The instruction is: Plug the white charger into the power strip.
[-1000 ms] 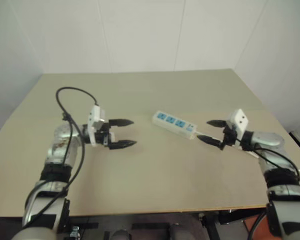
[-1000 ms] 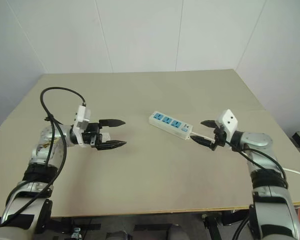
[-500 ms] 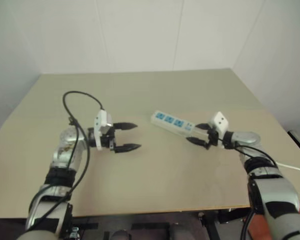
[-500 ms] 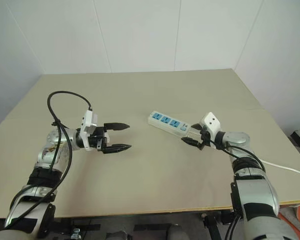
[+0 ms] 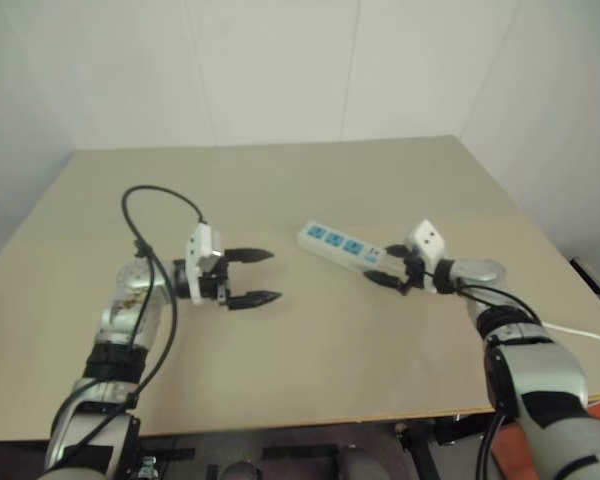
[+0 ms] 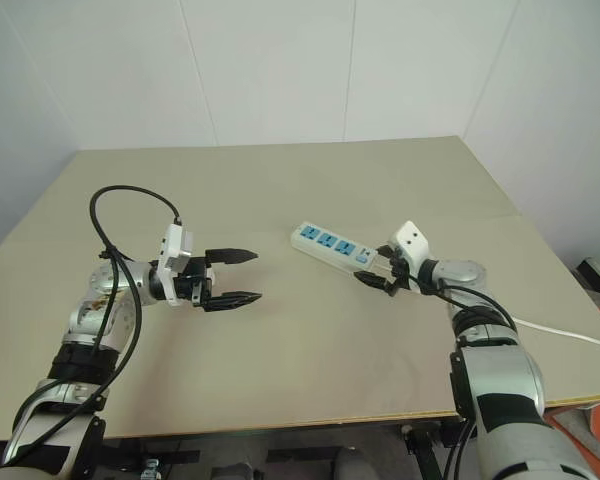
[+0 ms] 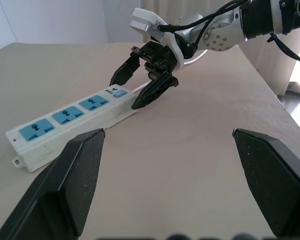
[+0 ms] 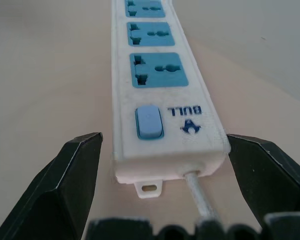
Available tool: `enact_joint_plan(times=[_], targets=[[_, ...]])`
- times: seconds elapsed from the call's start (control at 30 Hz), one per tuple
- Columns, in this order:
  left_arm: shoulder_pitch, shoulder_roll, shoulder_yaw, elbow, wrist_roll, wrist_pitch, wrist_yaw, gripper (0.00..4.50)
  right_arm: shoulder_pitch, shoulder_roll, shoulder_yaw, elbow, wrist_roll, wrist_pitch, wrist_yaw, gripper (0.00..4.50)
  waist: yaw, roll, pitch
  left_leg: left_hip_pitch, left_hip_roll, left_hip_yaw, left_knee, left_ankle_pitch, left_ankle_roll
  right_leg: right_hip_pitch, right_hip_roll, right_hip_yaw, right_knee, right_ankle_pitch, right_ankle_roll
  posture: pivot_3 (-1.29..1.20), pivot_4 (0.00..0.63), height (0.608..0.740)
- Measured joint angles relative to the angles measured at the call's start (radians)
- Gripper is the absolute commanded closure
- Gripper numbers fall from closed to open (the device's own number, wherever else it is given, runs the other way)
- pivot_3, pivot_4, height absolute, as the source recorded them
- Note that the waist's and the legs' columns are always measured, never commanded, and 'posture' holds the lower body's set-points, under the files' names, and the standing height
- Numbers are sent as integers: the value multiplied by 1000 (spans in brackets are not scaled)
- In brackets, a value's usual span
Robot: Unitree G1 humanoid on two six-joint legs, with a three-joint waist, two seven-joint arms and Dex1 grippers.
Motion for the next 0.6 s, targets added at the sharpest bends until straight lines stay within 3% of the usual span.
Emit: enact_joint_plan(times=[0.1,0.23,0.5,0.6], targets=[[0,0,0,-11,0,13,3,42,-19,9,-2,9,-8,15,0,0,1,0,0,-1,0,0,0,0,0,0,0,0,0,0,0,0,150,740],[14,0,0,-30,0,18,7,0,-22,10,-18,10,-7,41,24,1095,1,0,0,-1,0,0,0,0,0,0,0,0,0,0,0,0,150,740],[32,0,0,-35,0,21,22,0,-5,10,-38,1,-7,28,33,1136,1,0,0,0,0,0,0,0,0,0,0,0,0,0,0,0,150,740],[32,0,-1,-35,0,25,23,0,39,7,-45,-48,21,10,113,1136,2,0,0,-1,0,0,0,0,0,0,0,0,0,0,0,0,150,740]])
